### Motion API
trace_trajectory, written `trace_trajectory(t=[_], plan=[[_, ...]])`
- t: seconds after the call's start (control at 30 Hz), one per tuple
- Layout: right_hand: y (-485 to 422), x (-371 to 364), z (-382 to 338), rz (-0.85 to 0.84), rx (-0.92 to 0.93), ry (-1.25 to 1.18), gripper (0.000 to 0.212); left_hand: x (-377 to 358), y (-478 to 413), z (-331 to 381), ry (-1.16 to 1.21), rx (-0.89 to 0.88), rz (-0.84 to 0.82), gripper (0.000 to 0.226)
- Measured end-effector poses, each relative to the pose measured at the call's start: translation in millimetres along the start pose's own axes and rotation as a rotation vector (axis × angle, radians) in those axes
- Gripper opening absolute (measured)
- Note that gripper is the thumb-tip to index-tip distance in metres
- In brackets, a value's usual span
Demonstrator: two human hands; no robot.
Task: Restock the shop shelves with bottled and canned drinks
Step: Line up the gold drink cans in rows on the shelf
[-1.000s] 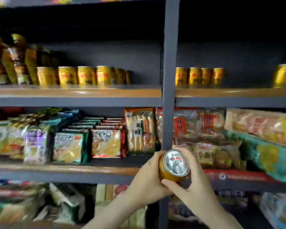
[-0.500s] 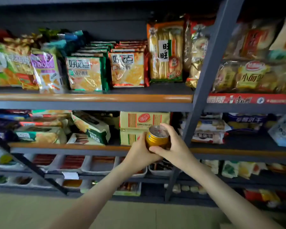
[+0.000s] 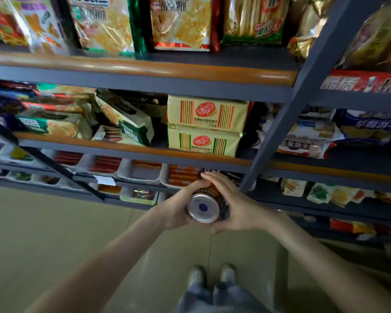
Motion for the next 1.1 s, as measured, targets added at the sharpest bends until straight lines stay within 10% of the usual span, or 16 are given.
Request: trace_trajectory(t=[0.33, 0.5, 0.67, 0.87, 0.97, 1.1], plan=[[-8.1, 0.3, -19.4, 0.261, -0.039, -0.502, 0.068, 12.4, 25.3, 19.8, -0.705, -0.009, -0.156, 0.105], [-3.6, 7.5, -16.8, 0.211, -0.260, -0.960, 0.052, 17.8, 32.7, 41.9, -1.207, -0.498, 0.237, 0.035], [-0.8, 19.6, -25.8, 0.155, -0.346, -1.108, 0.067, 7.7, 34.3, 49.2, -1.680, -1.251, 0.233, 0.099], [2.2, 30.4, -38.2, -0.055, -0.442, -1.069, 0.076, -11.6, 35.1, 67.2, -1.777, -1.688, 0.184, 0.076], [6.8, 40.3, -33.8, -0.154, -0.453, -0.879, 0.103, -10.2, 32.6, 74.3, -1.686, -1.585, 0.212, 0.068], [4.5, 63.7, -21.2, 0.137, -0.400, -0.760, 0.099, -2.5, 30.9, 76.9, -1.414, -1.082, 0.383, 0.077]])
Point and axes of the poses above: each hand's wrist, its own y-axis away from the middle knuckle, its own x-axis out of the back of the hand, z = x × y, the point moved 4 cm from there along -y, towards the middle knuckle, and after that the axes turned 5 degrees about -x, right-handed, at the moved point
